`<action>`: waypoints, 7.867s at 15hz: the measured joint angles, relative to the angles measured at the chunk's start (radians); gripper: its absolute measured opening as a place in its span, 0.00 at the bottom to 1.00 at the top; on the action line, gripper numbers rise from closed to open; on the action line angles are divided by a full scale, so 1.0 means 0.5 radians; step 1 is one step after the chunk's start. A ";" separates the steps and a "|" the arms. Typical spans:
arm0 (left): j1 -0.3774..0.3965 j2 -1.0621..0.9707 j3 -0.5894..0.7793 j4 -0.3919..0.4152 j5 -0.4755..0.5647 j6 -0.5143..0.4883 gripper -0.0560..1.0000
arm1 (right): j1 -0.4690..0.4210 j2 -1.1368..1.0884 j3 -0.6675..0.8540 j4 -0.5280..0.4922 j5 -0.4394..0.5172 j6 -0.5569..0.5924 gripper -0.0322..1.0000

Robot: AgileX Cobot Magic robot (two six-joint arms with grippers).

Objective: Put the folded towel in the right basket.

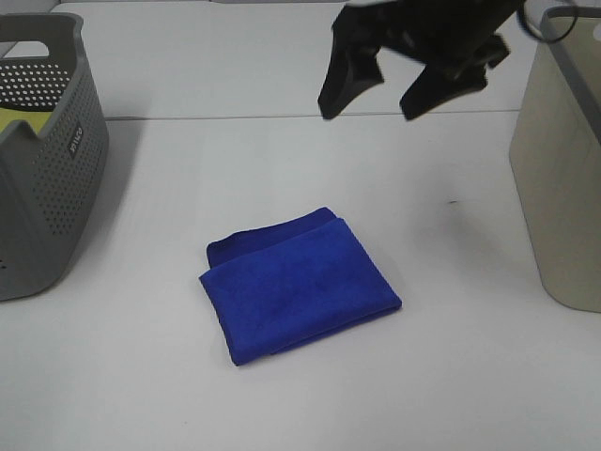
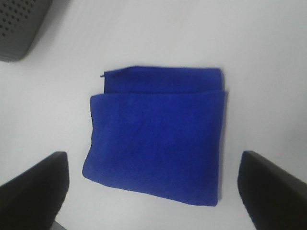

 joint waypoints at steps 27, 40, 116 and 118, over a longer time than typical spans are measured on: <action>0.000 0.000 0.000 0.000 0.000 0.000 0.99 | -0.066 0.872 -0.016 0.196 0.066 -0.338 0.91; 0.000 0.000 0.000 0.000 0.000 0.000 0.99 | 0.482 0.988 -0.046 0.446 -0.174 0.214 0.82; 0.000 0.000 0.000 0.000 0.000 0.000 0.99 | -1.746 -1.242 0.798 1.438 0.024 -0.960 0.72; 0.000 0.000 0.000 0.000 0.000 0.000 0.99 | -1.458 -1.522 0.798 1.306 0.036 -1.060 0.72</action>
